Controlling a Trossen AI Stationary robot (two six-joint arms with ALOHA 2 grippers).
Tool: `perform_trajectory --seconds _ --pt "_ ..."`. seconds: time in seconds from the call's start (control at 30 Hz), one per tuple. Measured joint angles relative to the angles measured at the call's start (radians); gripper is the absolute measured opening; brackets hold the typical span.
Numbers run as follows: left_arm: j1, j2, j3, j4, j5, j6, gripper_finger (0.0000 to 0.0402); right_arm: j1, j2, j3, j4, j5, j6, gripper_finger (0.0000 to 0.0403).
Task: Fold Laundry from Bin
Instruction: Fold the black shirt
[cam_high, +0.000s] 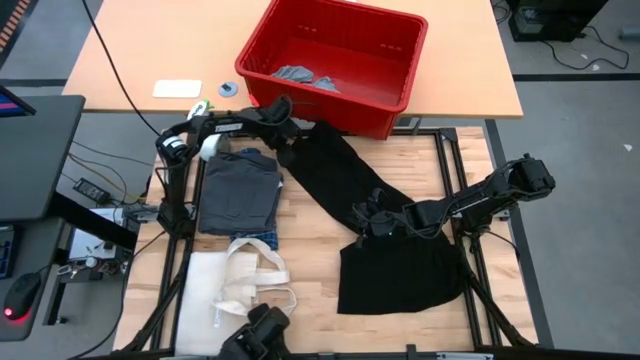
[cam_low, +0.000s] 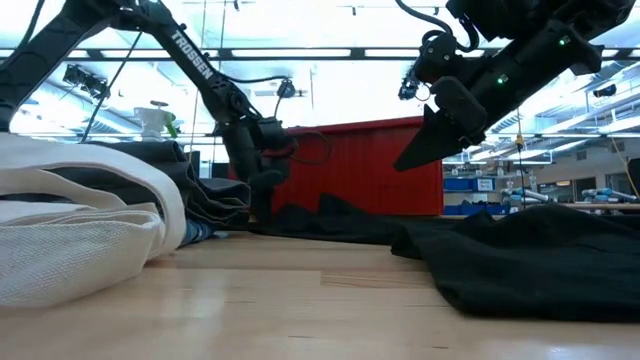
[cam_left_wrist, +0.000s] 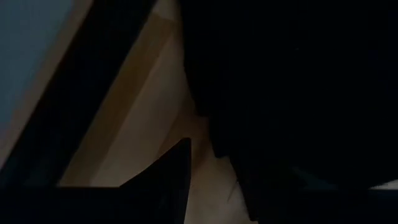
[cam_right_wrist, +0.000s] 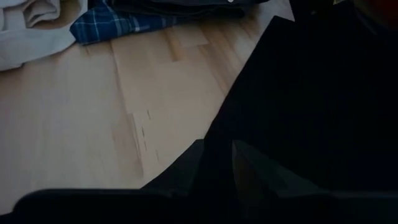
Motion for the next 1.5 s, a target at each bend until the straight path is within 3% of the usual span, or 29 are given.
perform_trajectory --seconds 0.27,0.5,0.77,1.03,1.23,1.37,1.5 --pt "-0.012 0.011 0.000 0.012 0.001 0.039 0.0133 0.001 0.000 0.000 0.000 0.000 0.000 0.0090" --pt "-0.042 0.010 0.000 0.028 0.001 0.112 0.0013 0.001 0.000 0.000 0.000 0.000 0.000 0.0090" --pt "-0.062 -0.090 0.000 0.007 0.076 0.117 0.0004 0.001 0.000 0.000 -0.002 0.000 0.000 0.0090" --pt "-0.085 -0.209 0.001 -0.156 0.099 0.116 0.0002 0.001 0.000 0.000 -0.003 0.000 0.000 0.0090" --pt "-0.121 -0.201 0.001 -0.351 0.075 0.130 0.0001 0.001 0.000 0.000 -0.002 0.000 0.001 0.0090" --pt "-0.152 -0.183 0.000 -0.290 -0.016 0.093 0.0003 0.001 0.000 0.000 0.000 -0.001 0.004 0.0090" --pt "-0.173 -0.157 0.000 -0.268 -0.034 0.098 0.0006 0.003 0.000 0.000 0.002 -0.001 0.008 0.0090"
